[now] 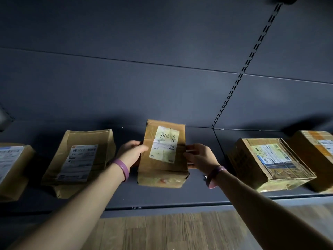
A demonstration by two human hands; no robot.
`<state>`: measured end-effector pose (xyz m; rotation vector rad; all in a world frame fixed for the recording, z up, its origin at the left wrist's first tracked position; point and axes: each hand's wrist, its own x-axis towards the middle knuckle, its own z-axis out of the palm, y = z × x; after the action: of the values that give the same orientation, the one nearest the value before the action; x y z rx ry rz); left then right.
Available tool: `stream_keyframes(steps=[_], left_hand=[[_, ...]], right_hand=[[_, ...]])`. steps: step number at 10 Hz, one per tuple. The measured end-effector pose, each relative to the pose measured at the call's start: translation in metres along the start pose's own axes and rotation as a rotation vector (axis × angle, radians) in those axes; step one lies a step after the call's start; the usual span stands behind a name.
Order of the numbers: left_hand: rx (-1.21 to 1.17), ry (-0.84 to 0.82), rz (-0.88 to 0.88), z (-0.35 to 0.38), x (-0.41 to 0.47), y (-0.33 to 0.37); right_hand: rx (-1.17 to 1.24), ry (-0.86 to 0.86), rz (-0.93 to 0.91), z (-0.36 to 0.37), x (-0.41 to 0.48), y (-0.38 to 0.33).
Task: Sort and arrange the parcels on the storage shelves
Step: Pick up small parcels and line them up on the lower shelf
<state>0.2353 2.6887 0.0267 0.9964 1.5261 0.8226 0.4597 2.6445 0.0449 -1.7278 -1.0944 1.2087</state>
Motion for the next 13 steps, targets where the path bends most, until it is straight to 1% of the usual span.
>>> stream_keyframes(steps=[1,2,3,4,5,6,7,8,9,10,11,12,13], left_hand=[[0.066,-0.001,-0.026,0.002,0.004,-0.014],[0.191,-0.025,-0.031,0.006,0.002,-0.022],[0.272,0.002,0.049,0.007,-0.006,-0.010],[0.296,0.092,0.166,0.004,-0.012,0.006],[0.292,0.018,0.245,0.021,-0.034,0.028],[0.225,-0.125,0.242,0.053,-0.056,0.044],[0.242,-0.198,0.313,0.101,-0.073,0.058],[0.271,-0.219,0.336,0.158,-0.092,0.069],[0.286,-0.181,0.298,0.219,-0.106,0.075],[0.286,-0.140,0.217,0.276,-0.113,0.080],[0.296,-0.049,0.153,0.320,-0.117,0.086],[0.308,0.026,0.069,0.346,-0.118,0.092],[0.316,0.051,-0.005,0.358,-0.119,0.090]], right_hand=[[-0.118,-0.006,0.054,0.007,0.003,0.009],[-0.249,0.004,0.076,0.014,0.003,0.014],[-0.402,-0.020,0.090,0.013,-0.003,0.004],[-0.520,0.012,0.078,-0.007,-0.013,-0.018],[-0.554,0.033,0.069,-0.042,-0.036,-0.037],[-0.547,0.098,0.066,-0.081,-0.054,-0.039],[-0.529,0.197,0.036,-0.126,-0.051,-0.019],[-0.493,0.194,0.009,-0.177,-0.035,0.004],[-0.438,0.157,-0.035,-0.233,-0.015,0.021],[-0.456,0.111,-0.066,-0.283,0.000,0.033],[-0.478,0.060,-0.096,-0.326,0.014,0.044],[-0.493,0.047,-0.081,-0.359,0.022,0.052],[-0.537,0.084,-0.064,-0.383,0.022,0.055]])
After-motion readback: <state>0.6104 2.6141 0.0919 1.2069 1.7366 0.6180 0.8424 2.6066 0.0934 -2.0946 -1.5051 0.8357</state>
